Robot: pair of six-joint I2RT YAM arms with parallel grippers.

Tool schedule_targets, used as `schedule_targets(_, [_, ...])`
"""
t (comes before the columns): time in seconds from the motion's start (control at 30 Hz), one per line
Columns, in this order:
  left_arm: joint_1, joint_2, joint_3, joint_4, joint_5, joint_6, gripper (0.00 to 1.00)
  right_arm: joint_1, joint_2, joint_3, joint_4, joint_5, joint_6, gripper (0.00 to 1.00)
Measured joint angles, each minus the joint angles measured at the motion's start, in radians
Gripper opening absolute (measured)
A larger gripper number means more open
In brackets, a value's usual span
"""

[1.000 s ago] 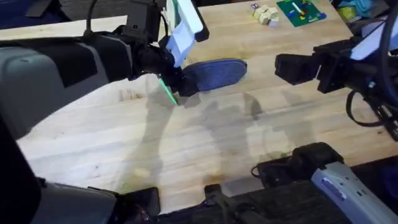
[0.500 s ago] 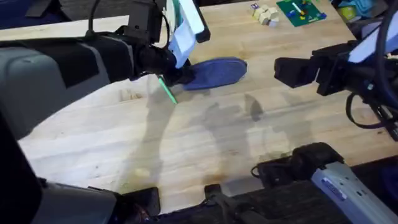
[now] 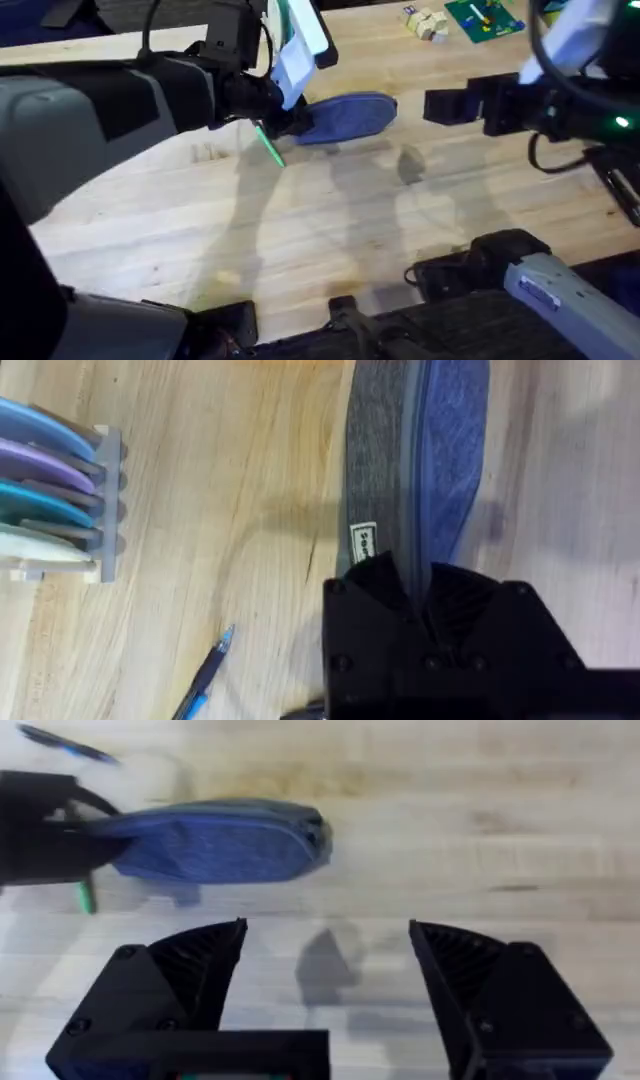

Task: Unzip the bag, pick up the pens from the table one at a time and place them inside, then zip the bag closed.

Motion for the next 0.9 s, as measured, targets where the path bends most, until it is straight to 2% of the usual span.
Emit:
schedule_targets(0.2, [0.0,0.0,0.0,0.0,0.0,0.0,0.043,-0.087,0.166,0.033,0.009,-0.097,0.022,0.996])
schedule_targets(0.53, [0.0,0.0,0.0,0.0,0.001,0.0,0.045,-0.272,0.427,0.055,0.168,-0.466,0.024,0.996])
schedule_targets(0.67, [0.0,0.0,0.0,0.0,0.001,0.0,0.045,-0.298,0.506,0.055,0.227,-0.552,0.026,0.996])
schedule_targets(0.9, [0.0,0.0,0.0,0.0,0.001,0.0,0.044,-0.299,0.647,0.055,0.282,-0.606,0.027,0.996])
